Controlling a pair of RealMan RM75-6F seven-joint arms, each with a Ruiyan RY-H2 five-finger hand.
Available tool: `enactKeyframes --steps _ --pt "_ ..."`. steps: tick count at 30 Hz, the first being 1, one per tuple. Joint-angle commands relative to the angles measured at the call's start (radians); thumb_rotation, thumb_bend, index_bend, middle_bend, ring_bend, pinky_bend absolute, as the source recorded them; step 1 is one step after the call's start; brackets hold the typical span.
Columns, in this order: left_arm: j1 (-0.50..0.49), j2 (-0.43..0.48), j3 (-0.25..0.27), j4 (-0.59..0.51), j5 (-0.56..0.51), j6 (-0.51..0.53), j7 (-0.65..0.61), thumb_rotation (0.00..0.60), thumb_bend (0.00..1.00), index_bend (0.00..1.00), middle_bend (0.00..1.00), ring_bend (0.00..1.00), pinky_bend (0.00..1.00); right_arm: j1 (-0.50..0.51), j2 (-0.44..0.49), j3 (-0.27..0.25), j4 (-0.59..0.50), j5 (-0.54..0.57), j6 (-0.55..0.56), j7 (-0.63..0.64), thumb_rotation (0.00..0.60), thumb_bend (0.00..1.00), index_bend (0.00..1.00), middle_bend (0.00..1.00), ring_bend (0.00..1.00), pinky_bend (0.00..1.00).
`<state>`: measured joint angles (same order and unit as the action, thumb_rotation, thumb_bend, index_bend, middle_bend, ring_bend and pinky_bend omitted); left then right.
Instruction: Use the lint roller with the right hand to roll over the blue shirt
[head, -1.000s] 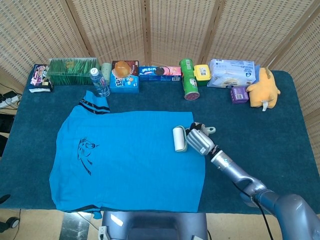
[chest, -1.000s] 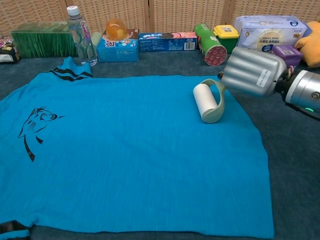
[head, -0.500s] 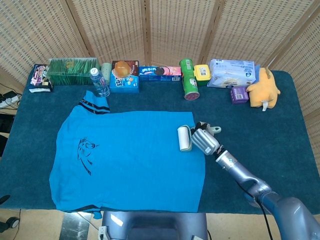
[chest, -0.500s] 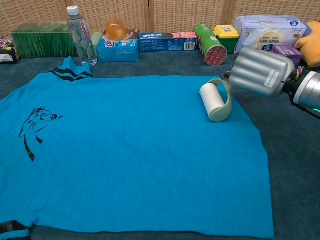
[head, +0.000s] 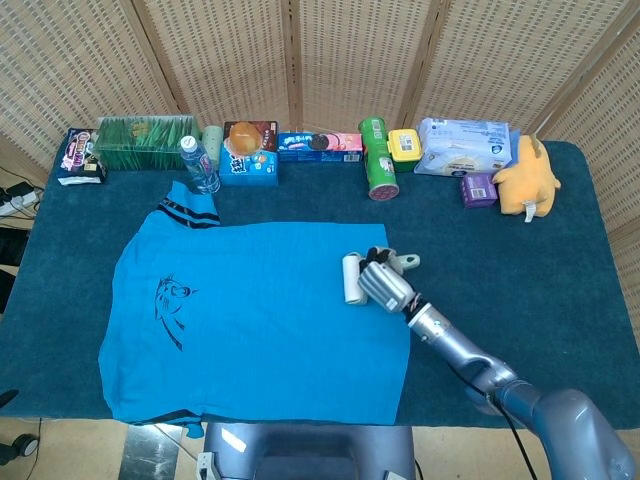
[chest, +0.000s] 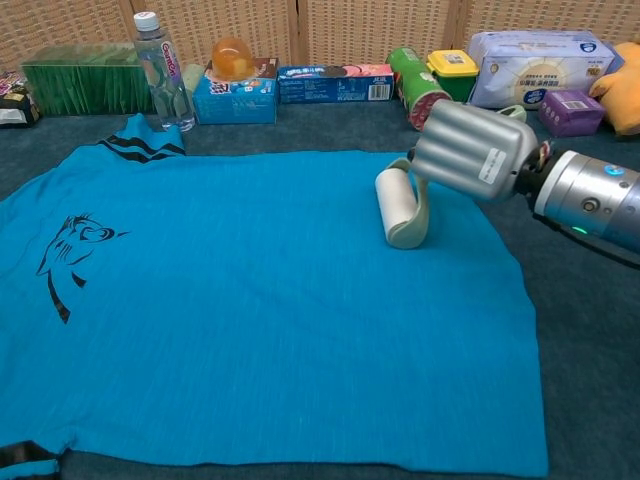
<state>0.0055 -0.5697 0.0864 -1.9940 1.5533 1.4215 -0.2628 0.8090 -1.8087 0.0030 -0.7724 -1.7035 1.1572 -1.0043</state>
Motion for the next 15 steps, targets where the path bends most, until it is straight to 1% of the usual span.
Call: enactKeyframes --steps 1,7,15 --pt "0.000 0.001 0.000 0.002 0.000 0.001 -0.004 0.600 0.12 0.00 0.00 0.00 0.04 0.003 -0.016 0.009 -0.025 0.002 -0.001 -0.028 0.600 1.00 0.62 0.64 0.61 1.00" --pt "-0.001 0.002 0.000 0.005 0.003 -0.001 -0.008 0.600 0.12 0.00 0.00 0.00 0.04 0.004 -0.045 0.015 -0.062 -0.001 -0.003 -0.071 0.600 1.00 0.62 0.64 0.61 1.00" --pt "-0.001 0.001 0.000 0.004 0.002 0.001 -0.005 0.600 0.12 0.00 0.00 0.00 0.04 0.018 -0.078 0.050 -0.093 0.015 -0.014 -0.153 0.600 1.00 0.62 0.64 0.61 1.00"
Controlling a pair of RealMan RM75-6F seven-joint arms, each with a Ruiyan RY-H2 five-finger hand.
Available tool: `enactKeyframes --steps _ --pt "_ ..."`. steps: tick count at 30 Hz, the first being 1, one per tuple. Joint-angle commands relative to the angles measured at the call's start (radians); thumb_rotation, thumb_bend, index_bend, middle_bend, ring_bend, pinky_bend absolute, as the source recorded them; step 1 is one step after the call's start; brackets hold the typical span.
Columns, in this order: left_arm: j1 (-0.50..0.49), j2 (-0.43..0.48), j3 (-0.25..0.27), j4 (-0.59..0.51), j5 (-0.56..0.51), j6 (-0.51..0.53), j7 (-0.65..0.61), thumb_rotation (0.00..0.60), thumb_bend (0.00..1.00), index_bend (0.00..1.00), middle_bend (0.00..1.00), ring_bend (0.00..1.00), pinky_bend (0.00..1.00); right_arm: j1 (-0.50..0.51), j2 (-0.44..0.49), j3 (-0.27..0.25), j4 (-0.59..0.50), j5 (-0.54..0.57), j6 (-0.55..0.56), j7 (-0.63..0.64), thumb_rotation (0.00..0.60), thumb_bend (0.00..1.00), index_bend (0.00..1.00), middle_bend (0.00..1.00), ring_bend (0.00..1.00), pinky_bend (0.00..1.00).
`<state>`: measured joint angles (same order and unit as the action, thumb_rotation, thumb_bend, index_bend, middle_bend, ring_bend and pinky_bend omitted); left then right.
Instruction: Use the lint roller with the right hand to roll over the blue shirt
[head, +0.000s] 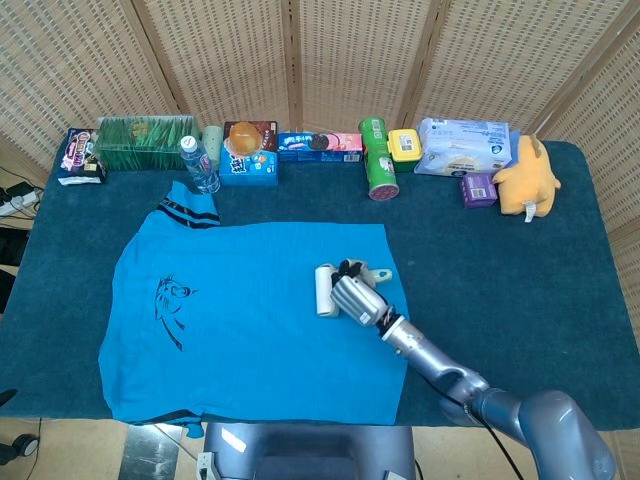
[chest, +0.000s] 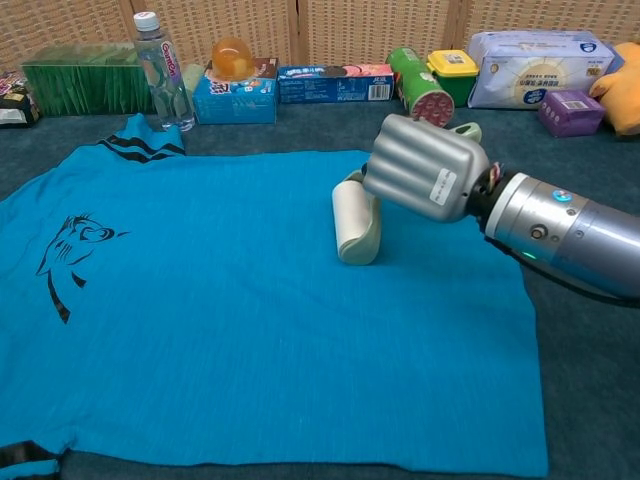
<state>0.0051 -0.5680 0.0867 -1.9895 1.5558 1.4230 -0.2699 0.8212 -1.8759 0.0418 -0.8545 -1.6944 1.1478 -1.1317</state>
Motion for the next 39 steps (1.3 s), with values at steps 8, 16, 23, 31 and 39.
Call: enactKeyframes --steps 8,16,23,31,39 --pt "-0.001 0.001 0.000 -0.001 -0.002 -0.002 0.000 0.600 0.12 0.00 0.00 0.00 0.04 0.017 -0.032 0.030 -0.054 0.018 -0.030 -0.102 0.600 1.00 0.62 0.64 0.61 1.00" --pt "-0.001 0.002 0.001 0.003 0.001 0.000 -0.007 0.600 0.12 0.00 0.00 0.00 0.04 0.032 -0.054 0.039 -0.097 0.018 -0.048 -0.139 0.600 1.00 0.62 0.64 0.61 1.00" --pt "-0.001 0.002 0.000 0.005 0.001 0.000 -0.010 0.600 0.12 0.00 0.00 0.00 0.04 0.031 -0.031 0.048 -0.105 0.016 -0.034 -0.108 0.600 1.00 0.62 0.64 0.61 1.00" --pt "-0.003 0.003 0.000 0.000 0.000 -0.004 -0.001 0.600 0.12 0.00 0.00 0.00 0.04 0.010 0.071 0.086 -0.092 0.053 -0.003 0.021 0.600 1.00 0.62 0.64 0.61 1.00" --pt "-0.004 0.000 0.003 -0.011 0.003 -0.009 0.022 0.600 0.12 0.00 0.00 0.00 0.04 -0.040 0.137 0.096 -0.070 0.160 -0.077 0.139 0.600 0.82 0.28 0.39 0.39 0.81"
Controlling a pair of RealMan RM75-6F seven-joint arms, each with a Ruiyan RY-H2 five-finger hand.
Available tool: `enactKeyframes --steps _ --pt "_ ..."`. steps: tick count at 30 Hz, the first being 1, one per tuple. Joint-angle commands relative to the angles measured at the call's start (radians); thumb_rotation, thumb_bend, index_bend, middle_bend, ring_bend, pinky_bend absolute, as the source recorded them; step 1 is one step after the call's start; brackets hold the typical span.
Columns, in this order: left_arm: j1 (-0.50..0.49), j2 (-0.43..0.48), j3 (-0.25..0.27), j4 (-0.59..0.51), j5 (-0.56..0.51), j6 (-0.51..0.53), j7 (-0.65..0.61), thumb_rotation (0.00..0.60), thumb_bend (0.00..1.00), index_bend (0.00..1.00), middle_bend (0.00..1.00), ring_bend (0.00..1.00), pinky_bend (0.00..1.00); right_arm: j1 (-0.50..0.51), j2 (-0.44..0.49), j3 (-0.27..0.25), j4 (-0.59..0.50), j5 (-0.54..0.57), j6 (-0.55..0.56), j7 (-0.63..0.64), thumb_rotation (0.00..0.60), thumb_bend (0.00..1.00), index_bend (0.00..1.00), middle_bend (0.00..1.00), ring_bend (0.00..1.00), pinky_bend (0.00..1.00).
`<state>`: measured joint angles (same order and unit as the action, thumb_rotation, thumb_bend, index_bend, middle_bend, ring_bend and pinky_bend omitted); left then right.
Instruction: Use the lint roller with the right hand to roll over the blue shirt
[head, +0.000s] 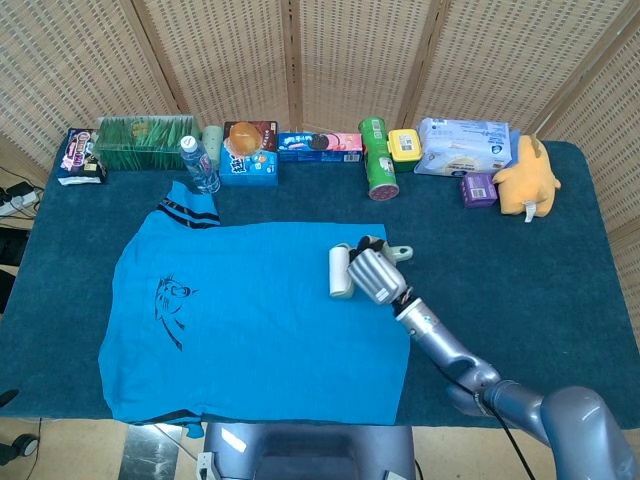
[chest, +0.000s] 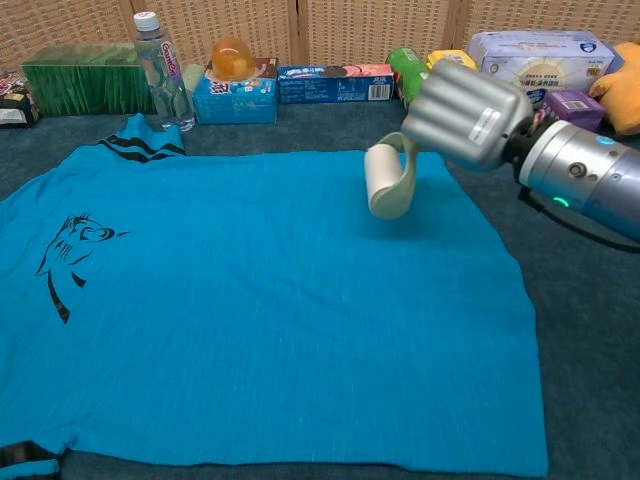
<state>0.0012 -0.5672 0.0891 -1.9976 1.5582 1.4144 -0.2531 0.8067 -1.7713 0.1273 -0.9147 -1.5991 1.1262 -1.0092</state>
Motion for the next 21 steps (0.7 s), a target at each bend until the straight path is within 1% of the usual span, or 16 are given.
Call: enactKeyframes --steps 1,2,3,4,5,7,9,11,15,17,19,21 --pt "0.000 -0.001 0.001 -0.004 0.001 -0.001 0.007 0.600 0.12 0.00 0.00 0.00 0.04 -0.029 0.038 0.015 -0.023 0.081 -0.068 0.012 0.600 0.59 0.14 0.28 0.28 0.70" --pt "0.000 -0.001 0.001 -0.005 0.001 -0.001 0.008 0.600 0.12 0.00 0.00 0.00 0.04 -0.035 0.048 0.023 -0.044 0.107 -0.085 0.000 0.600 0.41 0.07 0.21 0.21 0.63" --pt "0.000 -0.001 0.001 -0.006 0.001 -0.001 0.009 0.600 0.12 0.00 0.00 0.00 0.04 -0.039 0.055 0.029 -0.061 0.125 -0.096 -0.009 0.600 0.18 0.02 0.12 0.12 0.53" --pt "0.000 -0.001 0.002 -0.006 0.001 -0.001 0.010 0.600 0.12 0.00 0.00 0.00 0.04 -0.044 0.068 0.038 -0.090 0.152 -0.112 -0.021 0.600 0.05 0.00 0.06 0.06 0.45" --pt "0.001 -0.002 0.002 -0.007 0.001 -0.001 0.012 0.600 0.12 0.00 0.00 0.00 0.04 -0.050 0.081 0.050 -0.125 0.185 -0.127 -0.026 0.600 0.01 0.00 0.03 0.04 0.42" --pt "0.001 -0.002 0.003 -0.008 0.002 -0.001 0.013 0.600 0.12 0.00 0.00 0.00 0.04 -0.061 0.118 0.072 -0.202 0.248 -0.150 -0.055 0.600 0.00 0.00 0.00 0.01 0.36" --pt "0.002 -0.001 0.004 -0.008 0.004 0.000 0.012 0.600 0.12 0.00 0.00 0.00 0.04 -0.067 0.148 0.081 -0.259 0.288 -0.164 -0.083 0.600 0.00 0.00 0.00 0.00 0.34" --pt "0.003 0.000 0.005 -0.007 0.008 0.003 0.009 0.600 0.12 0.00 0.00 0.00 0.04 -0.076 0.184 0.089 -0.324 0.334 -0.168 -0.114 0.600 0.00 0.00 0.00 0.00 0.32" --pt "0.005 0.002 0.007 -0.001 0.017 0.007 -0.002 0.600 0.12 0.00 0.00 0.00 0.04 -0.097 0.263 0.088 -0.439 0.380 -0.147 -0.151 0.600 0.00 0.00 0.00 0.00 0.31" --pt "0.007 0.005 0.011 0.006 0.030 0.010 -0.014 0.600 0.12 0.00 0.00 0.00 0.04 -0.126 0.345 0.078 -0.529 0.391 -0.136 -0.113 0.600 0.00 0.00 0.00 0.00 0.30" --pt "0.007 0.007 0.014 0.012 0.041 0.011 -0.025 0.600 0.12 0.00 0.00 0.00 0.04 -0.142 0.399 0.063 -0.577 0.385 -0.142 -0.059 0.600 0.00 0.00 0.00 0.00 0.29" --pt "0.008 0.010 0.017 0.020 0.053 0.015 -0.036 0.600 0.12 0.00 0.00 0.00 0.04 -0.161 0.457 0.047 -0.622 0.373 -0.154 0.025 0.600 0.00 0.00 0.00 0.00 0.29"
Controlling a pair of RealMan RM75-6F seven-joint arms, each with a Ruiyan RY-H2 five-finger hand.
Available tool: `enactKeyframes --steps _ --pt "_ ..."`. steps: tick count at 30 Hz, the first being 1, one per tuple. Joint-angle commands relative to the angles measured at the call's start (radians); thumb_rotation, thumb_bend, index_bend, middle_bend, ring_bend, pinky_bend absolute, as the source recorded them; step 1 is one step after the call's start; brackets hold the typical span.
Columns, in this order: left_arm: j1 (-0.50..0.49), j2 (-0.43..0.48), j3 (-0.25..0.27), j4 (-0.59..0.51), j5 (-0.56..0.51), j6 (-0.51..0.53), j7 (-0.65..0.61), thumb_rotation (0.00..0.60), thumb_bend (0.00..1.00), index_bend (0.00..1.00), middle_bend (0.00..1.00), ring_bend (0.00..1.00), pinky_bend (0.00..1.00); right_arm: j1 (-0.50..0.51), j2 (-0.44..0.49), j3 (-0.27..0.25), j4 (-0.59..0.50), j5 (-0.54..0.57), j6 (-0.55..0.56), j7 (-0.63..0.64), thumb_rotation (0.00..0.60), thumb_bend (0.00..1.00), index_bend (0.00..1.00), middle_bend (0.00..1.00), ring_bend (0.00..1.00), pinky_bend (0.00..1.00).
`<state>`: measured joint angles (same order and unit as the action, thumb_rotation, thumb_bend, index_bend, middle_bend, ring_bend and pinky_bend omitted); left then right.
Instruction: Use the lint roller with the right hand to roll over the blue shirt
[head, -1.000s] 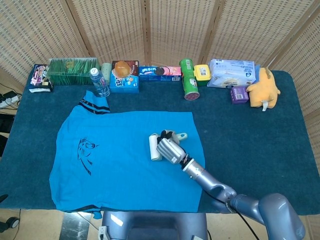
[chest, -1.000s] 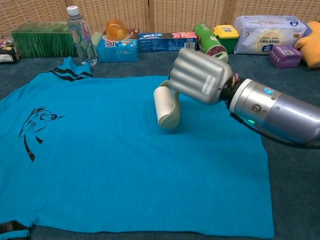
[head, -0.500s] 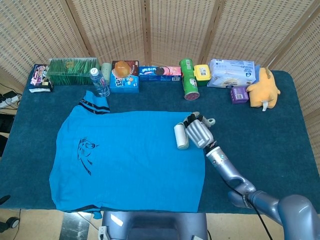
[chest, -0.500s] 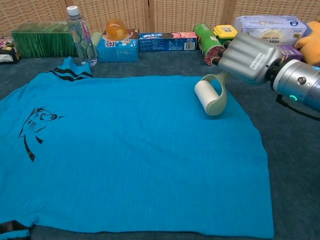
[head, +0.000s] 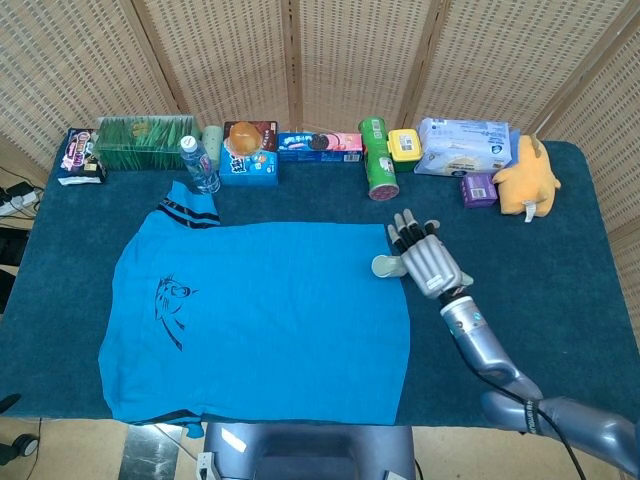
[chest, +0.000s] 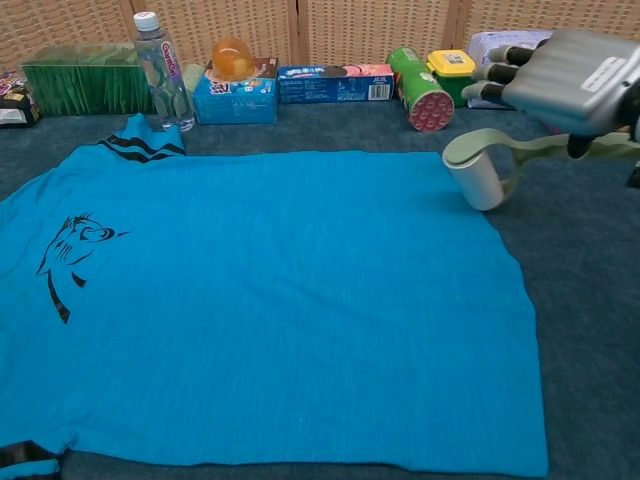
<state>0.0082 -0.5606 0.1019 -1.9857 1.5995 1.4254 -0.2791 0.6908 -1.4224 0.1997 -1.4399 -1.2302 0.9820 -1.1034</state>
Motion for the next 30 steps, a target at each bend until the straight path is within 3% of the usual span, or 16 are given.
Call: enactKeyframes --steps 1,6,17,23,30 --pt "0.002 0.004 0.005 0.011 0.017 0.007 -0.014 0.600 0.12 0.00 0.00 0.00 0.04 -0.052 0.132 -0.036 -0.113 -0.006 -0.025 0.176 0.600 0.00 0.00 0.00 0.00 0.29" --pt "0.007 0.007 0.014 0.029 0.047 0.019 -0.044 0.600 0.12 0.00 0.00 0.00 0.04 -0.084 0.225 -0.070 -0.118 -0.057 -0.061 0.426 0.600 0.00 0.00 0.00 0.00 0.28" --pt "0.023 0.009 0.026 0.066 0.083 0.062 -0.100 0.600 0.12 0.00 0.00 0.00 0.04 -0.203 0.284 -0.098 -0.113 -0.189 0.109 0.897 0.600 0.00 0.00 0.00 0.00 0.25" --pt "0.029 0.006 0.031 0.062 0.091 0.071 -0.073 0.600 0.12 0.00 0.00 0.00 0.04 -0.290 0.285 -0.121 -0.096 -0.255 0.264 1.043 0.600 0.00 0.00 0.00 0.00 0.23" --pt "0.041 0.005 0.040 0.045 0.091 0.079 -0.035 0.600 0.12 0.00 0.00 0.00 0.04 -0.364 0.274 -0.130 -0.087 -0.268 0.377 1.094 0.600 0.00 0.00 0.00 0.00 0.22"
